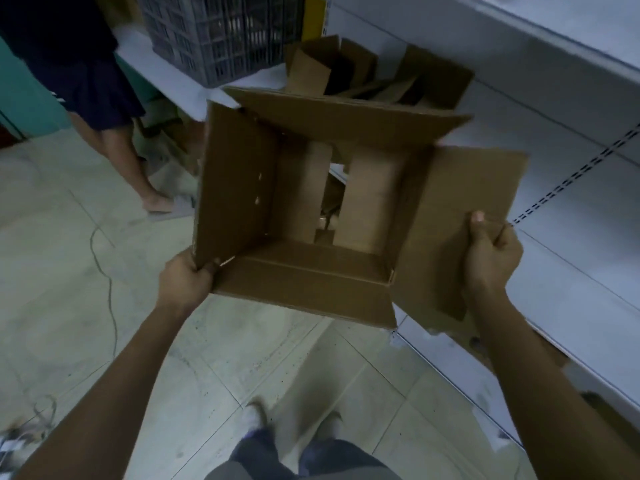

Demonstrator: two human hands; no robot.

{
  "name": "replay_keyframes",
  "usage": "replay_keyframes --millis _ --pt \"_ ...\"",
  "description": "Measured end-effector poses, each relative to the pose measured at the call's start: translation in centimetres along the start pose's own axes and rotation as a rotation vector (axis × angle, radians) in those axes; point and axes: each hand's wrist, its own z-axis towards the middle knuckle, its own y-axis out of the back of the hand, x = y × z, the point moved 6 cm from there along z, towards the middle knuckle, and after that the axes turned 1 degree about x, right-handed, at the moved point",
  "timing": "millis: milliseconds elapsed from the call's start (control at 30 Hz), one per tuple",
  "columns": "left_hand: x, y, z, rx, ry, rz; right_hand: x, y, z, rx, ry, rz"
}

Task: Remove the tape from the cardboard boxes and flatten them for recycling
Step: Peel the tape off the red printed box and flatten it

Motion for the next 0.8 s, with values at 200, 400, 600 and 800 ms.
replay_keyframes --millis 200,400,600,800 --pt "-3.6 -1.0 -2.7 0.254 -0.116 -0.27 -9.6 3.5 -0.8 -0.149 -0.379 -0.056" --pt "-8.0 -3.2 -4.1 0.338 -0.129 -0.29 -11.5 3.3 -3.1 -0.053 -0.464 -0.566" --pt "-12.6 -7.0 -6.2 0.416 -0.207 -0.135 -3.7 -7.1 -11.3 0.829 -0.359 -0.194" --pt "-15.4 -8.7 -6.6 0.538 -0.043 -0.283 -0.4 -6.7 -11.0 1.099 0.316 -1.043"
